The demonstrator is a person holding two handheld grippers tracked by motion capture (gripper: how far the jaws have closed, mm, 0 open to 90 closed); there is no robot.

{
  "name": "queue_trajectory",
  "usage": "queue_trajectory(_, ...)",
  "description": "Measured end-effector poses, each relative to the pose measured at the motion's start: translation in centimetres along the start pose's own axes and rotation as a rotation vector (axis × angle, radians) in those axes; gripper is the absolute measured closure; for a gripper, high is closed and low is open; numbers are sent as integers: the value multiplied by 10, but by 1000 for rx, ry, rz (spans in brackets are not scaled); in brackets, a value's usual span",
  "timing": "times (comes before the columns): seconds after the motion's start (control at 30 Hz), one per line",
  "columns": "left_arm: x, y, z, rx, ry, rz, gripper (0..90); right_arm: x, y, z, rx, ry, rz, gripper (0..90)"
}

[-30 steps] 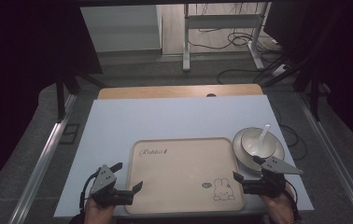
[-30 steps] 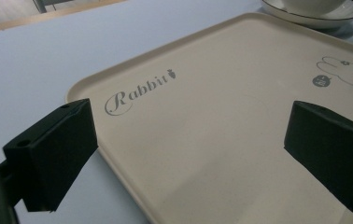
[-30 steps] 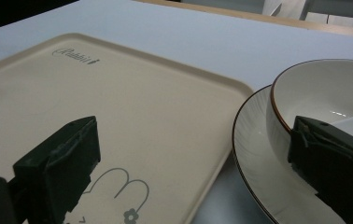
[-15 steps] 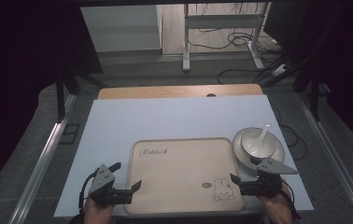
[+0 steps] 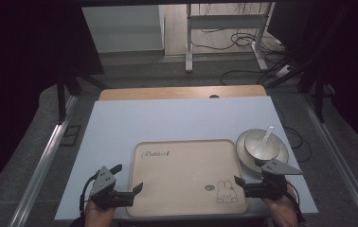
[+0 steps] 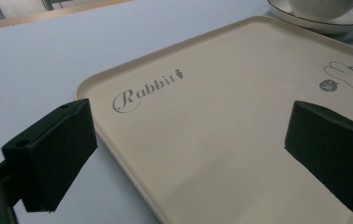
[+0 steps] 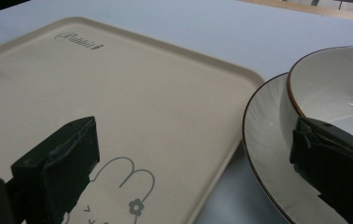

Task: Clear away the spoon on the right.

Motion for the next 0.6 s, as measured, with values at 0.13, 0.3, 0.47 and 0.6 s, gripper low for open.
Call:
queue_trajectory(0.13, 0, 0, 0, -2, -1, 0, 21, 3, 2, -3, 3, -14, 16, 3)
queue_trajectory(0.3, 0, 0, 0, -1, 2, 0, 21, 6, 4, -5, -2, -8, 49, 0)
queue_trajectory(0.47, 0, 0, 0, -2, 4, 1, 21, 11, 5, -7, -12, -32, 81, 0)
queue_trajectory(0.6, 0, -1, 0, -4, 3, 1, 21, 15, 7, -9, -16, -40, 85, 0)
Point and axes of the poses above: each handheld gripper's, and its own axes: y roughly backward along the jaws, z roughly out of its underside, x roughly to its right, the point moved 4 cm from there along -y, roughly forward along the jaws, and after that the axes turned 2 degrees about y, right-handed, at the moved point
